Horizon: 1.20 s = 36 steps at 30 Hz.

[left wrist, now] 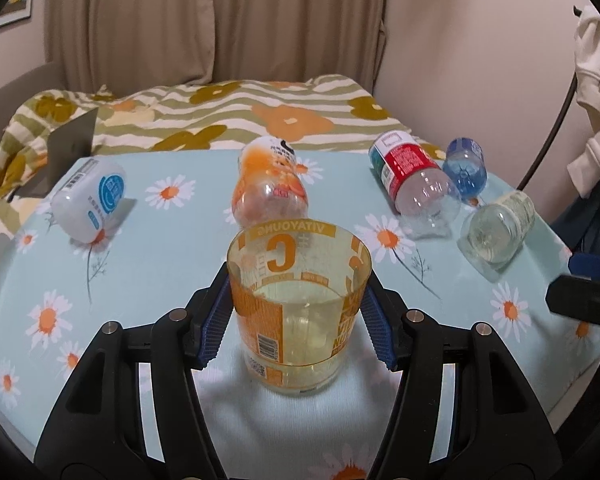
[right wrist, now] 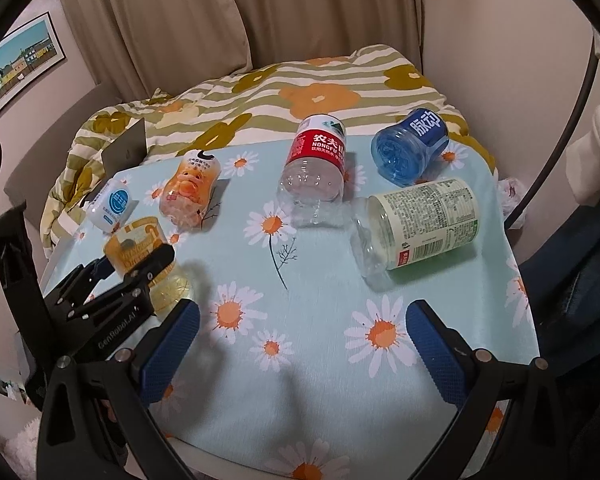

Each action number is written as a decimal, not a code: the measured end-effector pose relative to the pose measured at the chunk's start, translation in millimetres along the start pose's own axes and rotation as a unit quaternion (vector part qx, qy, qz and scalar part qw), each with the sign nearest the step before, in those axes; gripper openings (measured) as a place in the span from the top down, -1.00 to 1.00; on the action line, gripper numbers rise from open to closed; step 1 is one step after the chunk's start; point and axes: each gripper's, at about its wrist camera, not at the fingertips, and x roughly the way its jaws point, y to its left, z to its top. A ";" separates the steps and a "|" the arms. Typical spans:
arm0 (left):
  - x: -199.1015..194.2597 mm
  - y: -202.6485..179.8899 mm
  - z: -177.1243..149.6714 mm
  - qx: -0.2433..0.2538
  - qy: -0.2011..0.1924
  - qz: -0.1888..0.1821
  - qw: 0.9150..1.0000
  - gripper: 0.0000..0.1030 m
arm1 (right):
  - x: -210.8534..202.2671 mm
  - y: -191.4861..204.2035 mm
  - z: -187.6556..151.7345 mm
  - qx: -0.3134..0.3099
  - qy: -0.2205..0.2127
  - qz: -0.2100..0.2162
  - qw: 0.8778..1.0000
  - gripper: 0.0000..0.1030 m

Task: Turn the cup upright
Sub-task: 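Turn the cup opening-up with the left tool, set it down, open, then raise the left tool away from the upright cup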

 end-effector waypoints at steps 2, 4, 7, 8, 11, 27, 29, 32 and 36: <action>-2.4 -0.5 -2.6 0.002 0.007 0.001 1.000 -0.24 | -1.6 1.0 -0.6 0.002 -0.001 0.001 1.000 -1.00; -4.2 -0.5 -4.9 0.003 0.015 0.000 1.000 -0.24 | -3.5 1.6 -1.0 0.004 -0.003 0.003 1.000 -1.00; -5.1 -0.7 -5.5 0.007 0.026 0.000 1.000 -0.24 | -5.7 3.1 -1.7 0.005 -0.006 0.004 1.000 -1.00; -5.4 -1.1 -5.8 0.008 0.029 0.000 1.000 -0.24 | -6.6 3.5 -1.9 0.005 -0.007 0.005 1.000 -1.00; -5.2 -2.3 -5.2 0.014 0.037 0.002 0.999 -0.26 | -7.8 5.5 -1.2 0.005 -0.009 0.006 1.000 -1.00; -23.5 1.3 3.0 0.008 0.048 0.025 0.999 -1.00 | -20.5 16.0 -0.9 -0.010 -0.021 0.003 1.000 -1.00; -29.7 1.8 6.4 0.008 0.050 0.027 0.998 -1.00 | -24.3 20.2 0.5 -0.010 -0.019 0.005 1.000 -1.00; -46.9 3.3 14.7 0.012 0.055 0.038 0.998 -1.00 | -34.6 27.3 3.1 -0.013 -0.026 0.006 1.000 -1.00; -81.5 9.8 28.4 0.015 0.067 0.046 0.997 -1.00 | -56.7 41.0 9.8 -0.028 -0.038 -0.007 0.999 -1.00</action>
